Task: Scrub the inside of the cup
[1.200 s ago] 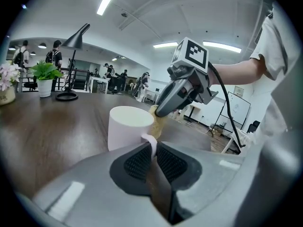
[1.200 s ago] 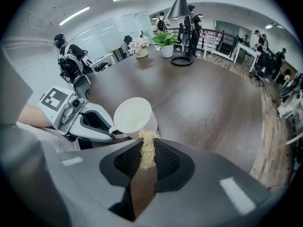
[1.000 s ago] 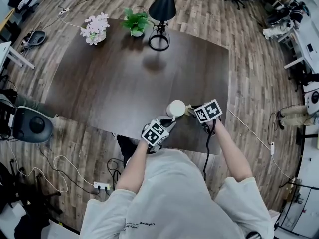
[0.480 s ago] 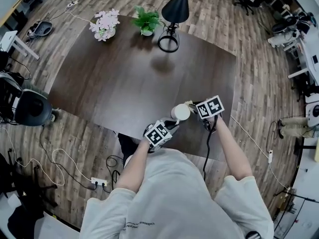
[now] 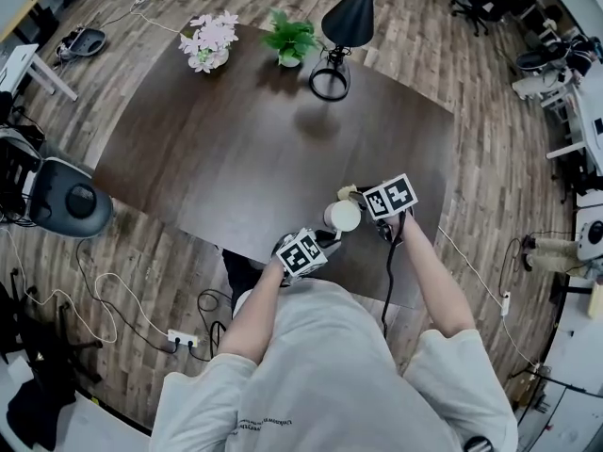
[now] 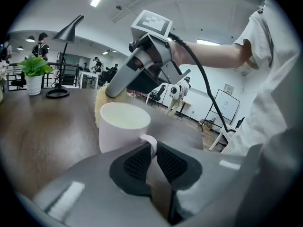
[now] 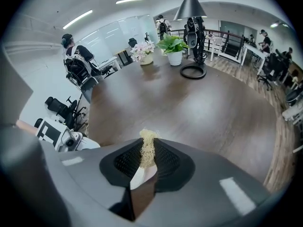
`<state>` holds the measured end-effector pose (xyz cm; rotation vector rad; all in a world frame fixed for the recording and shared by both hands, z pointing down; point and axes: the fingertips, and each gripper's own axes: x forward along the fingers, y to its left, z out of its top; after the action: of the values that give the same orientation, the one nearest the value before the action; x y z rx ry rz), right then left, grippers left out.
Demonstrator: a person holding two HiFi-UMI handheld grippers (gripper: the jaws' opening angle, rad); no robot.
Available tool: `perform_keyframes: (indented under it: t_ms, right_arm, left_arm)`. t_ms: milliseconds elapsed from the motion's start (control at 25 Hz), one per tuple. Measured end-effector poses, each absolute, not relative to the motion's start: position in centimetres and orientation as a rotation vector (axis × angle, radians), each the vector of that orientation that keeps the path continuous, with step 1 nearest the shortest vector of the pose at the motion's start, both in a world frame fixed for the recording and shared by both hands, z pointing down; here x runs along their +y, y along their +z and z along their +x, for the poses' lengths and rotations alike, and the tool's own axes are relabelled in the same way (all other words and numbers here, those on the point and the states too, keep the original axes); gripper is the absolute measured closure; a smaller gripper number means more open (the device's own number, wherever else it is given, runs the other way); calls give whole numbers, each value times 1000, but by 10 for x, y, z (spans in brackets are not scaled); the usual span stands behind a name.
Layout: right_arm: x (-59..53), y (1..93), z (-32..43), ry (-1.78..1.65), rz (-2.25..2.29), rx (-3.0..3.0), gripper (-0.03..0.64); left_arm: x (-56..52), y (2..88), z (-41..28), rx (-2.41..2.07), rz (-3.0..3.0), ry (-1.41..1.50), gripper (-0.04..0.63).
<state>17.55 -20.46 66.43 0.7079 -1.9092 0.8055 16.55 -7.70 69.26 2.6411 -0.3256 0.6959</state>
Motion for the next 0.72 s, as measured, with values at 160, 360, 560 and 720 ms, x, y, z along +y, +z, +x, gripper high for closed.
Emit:
perform_keyframes:
  t_ms: [160,360,560,720]
  right_arm:
    - [-206,660,155,818,677,-1928,529]
    - [-198,658,127,827,603,-1938,528]
    - [-179,666,115,807,527,-1890,528]
    - [-169,668,117,812,513,-1854,528]
  left_arm:
    - [-78,691,166,-318,2669,699,554]
    - [-81,691,168,-336,2700,696,554]
    - [-95,686,160,-458,2695,712,554]
    - [-102,688,159,-562,2704,745,554]
